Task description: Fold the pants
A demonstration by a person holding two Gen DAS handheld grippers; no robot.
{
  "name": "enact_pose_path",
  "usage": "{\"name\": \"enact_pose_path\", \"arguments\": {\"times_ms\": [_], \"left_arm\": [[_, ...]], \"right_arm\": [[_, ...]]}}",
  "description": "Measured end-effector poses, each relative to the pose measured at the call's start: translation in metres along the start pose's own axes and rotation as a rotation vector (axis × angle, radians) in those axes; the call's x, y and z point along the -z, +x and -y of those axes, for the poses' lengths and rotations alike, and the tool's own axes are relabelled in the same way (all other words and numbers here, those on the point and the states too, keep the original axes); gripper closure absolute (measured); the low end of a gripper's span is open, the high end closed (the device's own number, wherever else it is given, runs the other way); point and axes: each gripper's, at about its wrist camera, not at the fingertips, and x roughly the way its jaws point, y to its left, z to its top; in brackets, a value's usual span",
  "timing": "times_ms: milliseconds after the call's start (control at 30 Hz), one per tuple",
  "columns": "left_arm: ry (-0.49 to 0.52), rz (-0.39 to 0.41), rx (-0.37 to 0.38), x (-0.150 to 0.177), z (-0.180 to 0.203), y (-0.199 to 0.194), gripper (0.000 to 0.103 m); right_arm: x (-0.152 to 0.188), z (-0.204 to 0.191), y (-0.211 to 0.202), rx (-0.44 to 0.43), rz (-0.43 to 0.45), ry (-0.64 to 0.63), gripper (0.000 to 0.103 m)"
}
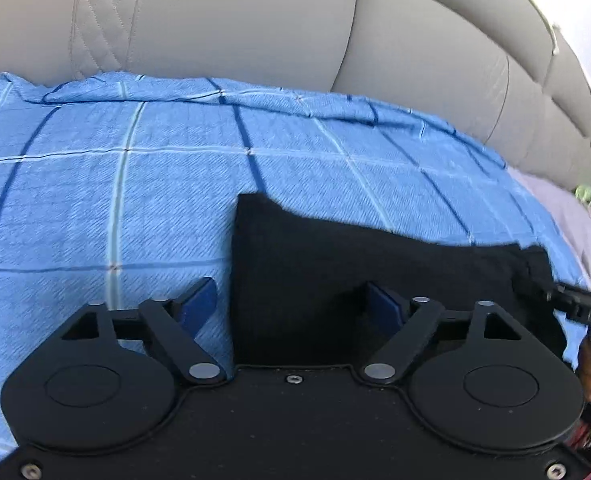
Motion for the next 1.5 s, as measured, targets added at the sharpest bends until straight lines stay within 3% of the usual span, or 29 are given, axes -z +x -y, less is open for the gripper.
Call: {"name": "enact_pose_path", "arguments": {"times_ms": [233, 267, 300, 400, 500, 700, 833, 1000, 1133, 1300, 1367, 1400, 1500], "left_arm": [[0.077, 0.038, -0.044, -0.003, 0.015, 0.014, 0.027], [0.066, 0.053, -0.053, -0.002, 0.015, 0.014, 0.032], [0.049, 0.070, -0.066, 0.000, 0.015, 0.013, 0.046], [-0.007, 0.110, -0.122, 0.003, 0.009, 0.007, 0.075], [-0.088, 0.140, -0.152, 0.003, -0.004, -0.003, 0.081], [-0.131, 0.172, -0.268, -0.016, -0.048, -0.015, 0.081], [-0.151, 0.203, -0.355, -0.049, -0.083, -0.020, 0.082], [-0.127, 0.190, -0.464, -0.089, -0.111, 0.005, 0.082], [-0.123, 0.163, -0.501, -0.093, -0.121, 0.026, 0.078], [-0.084, 0.162, -0.530, -0.084, -0.117, 0.031, 0.061], [-0.078, 0.164, -0.554, -0.082, -0.112, 0.025, 0.050], [-0.071, 0.163, -0.573, -0.080, -0.108, 0.020, 0.041], [-0.062, 0.170, -0.590, -0.070, -0.097, 0.002, 0.030]], "right_arm": [[0.007, 0.002, -0.003, 0.006, 0.058, 0.038, 0.057], [0.008, -0.001, -0.002, 0.007, 0.060, 0.031, 0.058], [0.008, -0.002, -0.001, 0.001, 0.061, 0.033, 0.059], [0.007, -0.007, 0.001, -0.005, 0.062, 0.035, 0.061], [0.003, -0.020, 0.009, -0.022, 0.050, 0.016, 0.064], [-0.024, -0.070, 0.052, 0.002, 0.016, -0.067, 0.068], [-0.048, -0.104, 0.091, -0.048, 0.016, -0.110, 0.071], [-0.082, -0.137, 0.141, -0.068, 0.014, -0.152, 0.072], [-0.091, -0.139, 0.171, -0.051, -0.018, -0.142, 0.070], [-0.083, -0.132, 0.171, -0.025, -0.029, -0.122, 0.053], [-0.082, -0.133, 0.165, 0.012, -0.036, -0.124, 0.033], [-0.082, -0.133, 0.159, 0.022, -0.034, -0.128, 0.032], [-0.078, -0.137, 0.131, 0.061, 0.000, -0.153, 0.027]]}}
